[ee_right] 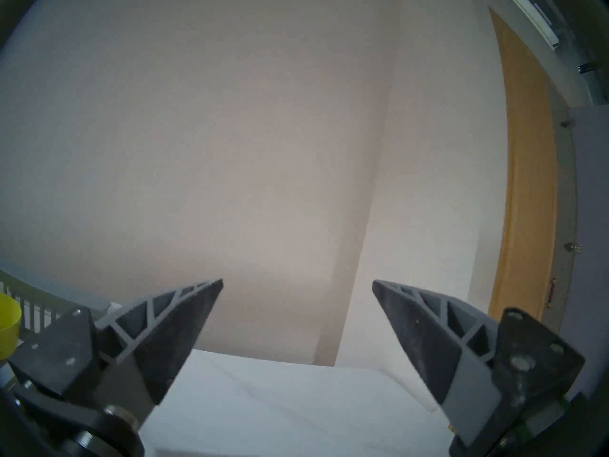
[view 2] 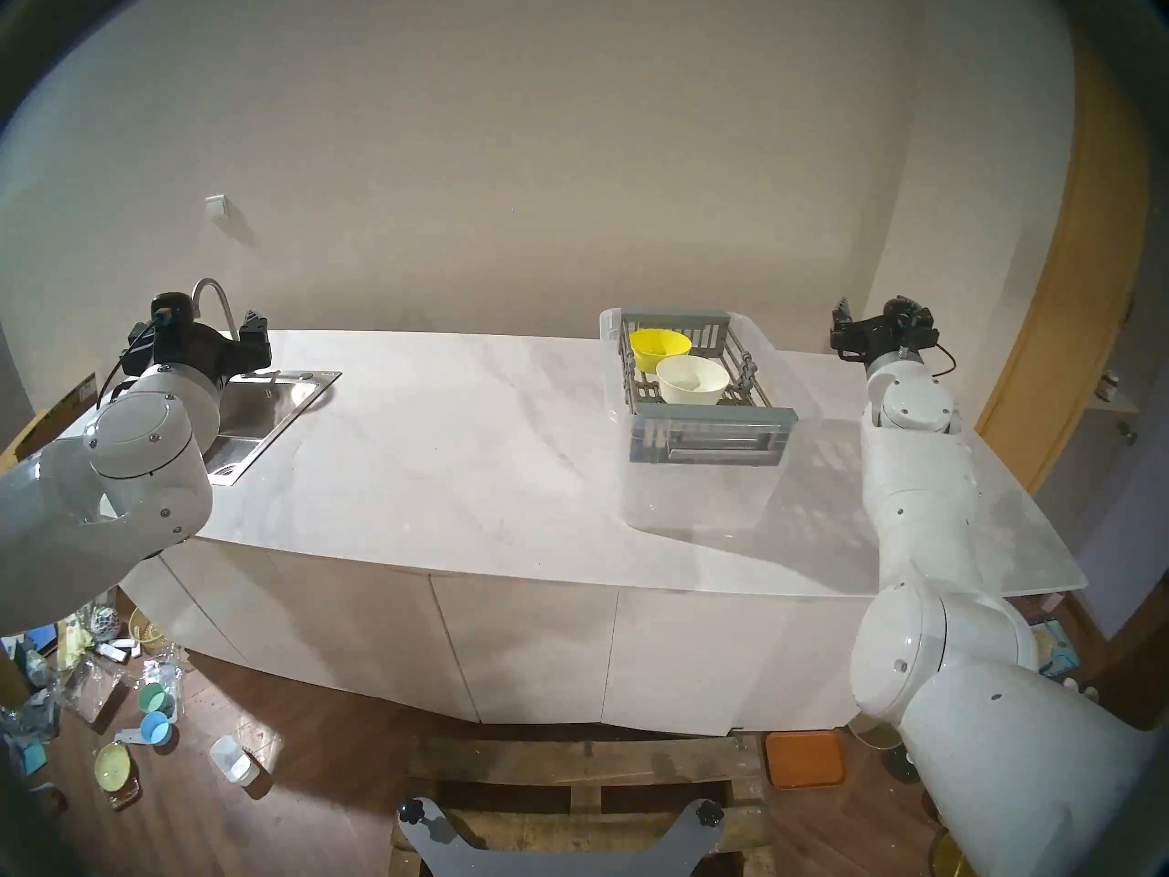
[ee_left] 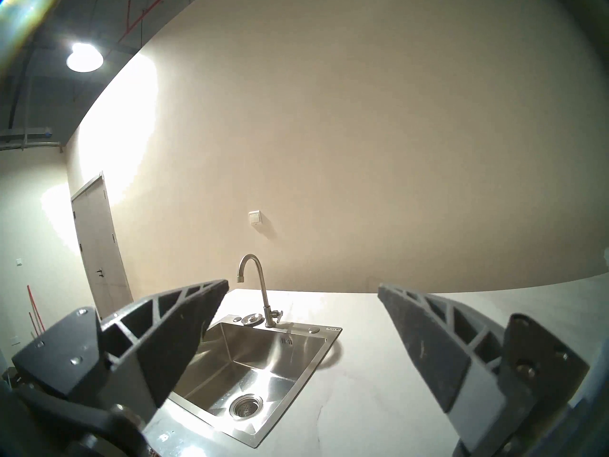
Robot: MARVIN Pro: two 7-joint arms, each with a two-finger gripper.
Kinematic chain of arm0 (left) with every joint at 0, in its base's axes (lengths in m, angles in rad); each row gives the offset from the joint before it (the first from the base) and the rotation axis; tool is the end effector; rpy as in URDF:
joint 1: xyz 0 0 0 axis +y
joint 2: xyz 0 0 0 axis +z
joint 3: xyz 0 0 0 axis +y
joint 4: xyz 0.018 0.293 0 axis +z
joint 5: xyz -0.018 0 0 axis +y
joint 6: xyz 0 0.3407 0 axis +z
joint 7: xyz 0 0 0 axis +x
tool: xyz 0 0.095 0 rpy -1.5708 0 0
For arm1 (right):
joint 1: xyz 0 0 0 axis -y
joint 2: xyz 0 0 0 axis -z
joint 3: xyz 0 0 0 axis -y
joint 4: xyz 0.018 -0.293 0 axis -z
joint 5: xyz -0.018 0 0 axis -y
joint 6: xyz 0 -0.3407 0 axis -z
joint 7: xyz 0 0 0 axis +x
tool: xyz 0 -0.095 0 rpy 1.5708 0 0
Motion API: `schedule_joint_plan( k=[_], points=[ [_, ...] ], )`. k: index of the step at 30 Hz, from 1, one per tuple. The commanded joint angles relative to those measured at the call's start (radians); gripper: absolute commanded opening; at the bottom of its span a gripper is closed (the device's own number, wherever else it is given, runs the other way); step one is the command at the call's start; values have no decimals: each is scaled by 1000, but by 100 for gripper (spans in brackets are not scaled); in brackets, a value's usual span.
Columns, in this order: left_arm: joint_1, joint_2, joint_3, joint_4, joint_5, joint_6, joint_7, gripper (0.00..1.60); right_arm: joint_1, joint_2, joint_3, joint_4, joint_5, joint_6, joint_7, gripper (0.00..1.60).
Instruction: Place the plate or bowl neatly into the plate slot of the drying rack
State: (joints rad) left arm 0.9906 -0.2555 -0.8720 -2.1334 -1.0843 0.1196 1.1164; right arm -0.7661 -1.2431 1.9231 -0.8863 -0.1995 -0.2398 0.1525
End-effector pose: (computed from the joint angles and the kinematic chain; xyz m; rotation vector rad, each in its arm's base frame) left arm 0.4133 0.1078 -0.0410 -1.7498 -0.1855 -2.0276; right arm 0.5958 -0.2809 -0.1042 1.5650 -0.0359 2.2242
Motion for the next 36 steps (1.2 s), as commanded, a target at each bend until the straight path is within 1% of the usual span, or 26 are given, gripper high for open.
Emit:
schedule_joint_plan(
  k=[1,3,4,5,6,7,8,14,15,16,18,21,24,27,30,33,35,36],
  points=[
    [-25,5,-23,-7,8,-5,0,160,-14,-6,24,-131,24,-52,-14,160],
    [-26,5,-23,-8,9,-5,0,160,-52,-18,28,-183,32,-55,-13,160],
    [-27,5,-23,-8,9,-5,0,160,-85,-28,32,-229,38,-56,-13,160],
    [-27,5,-23,-8,9,-5,0,160,-124,-42,35,-302,43,-48,-10,160],
    [-27,5,-23,-8,9,-5,0,160,-124,-42,35,-302,43,-48,-10,160],
    [-28,6,-24,-8,9,-5,0,160,-164,-59,40,-348,53,-47,-10,160],
    [-28,6,-24,-8,9,-5,0,160,-164,-59,40,-348,53,-47,-10,160],
    [-32,6,-24,-9,10,-5,0,160,-278,-126,73,-531,83,-37,-18,160],
    [-33,6,-25,-9,10,-5,-1,160,-316,-153,87,-594,90,-25,-20,160],
    [-33,6,-25,-9,10,-5,-1,160,-316,-153,87,-594,90,-25,-20,160],
    [-35,6,-24,-9,11,-5,-1,160,-358,-180,98,-665,97,-7,-21,160],
    [-36,7,-24,-9,12,-6,-1,160,-401,-213,112,-741,103,23,-20,160],
    [-37,7,-24,-9,13,-6,-2,160,-452,-252,125,-839,104,81,-15,160],
    [-38,8,-24,-10,14,-7,-3,160,-496,-287,133,-937,101,176,-8,160],
    [-39,8,-23,-9,16,-8,-4,160,-530,-313,139,-1027,96,289,5,160],
    [-39,8,-23,-9,17,-9,-5,160,-563,-327,139,-1115,93,408,17,160],
    [-39,9,-23,-9,18,-10,-5,160,-567,-320,136,-1138,96,471,19,160],
    [-39,9,-23,-9,18,-10,-5,160,-569,-316,135,-1145,98,490,18,160]
  ],
)
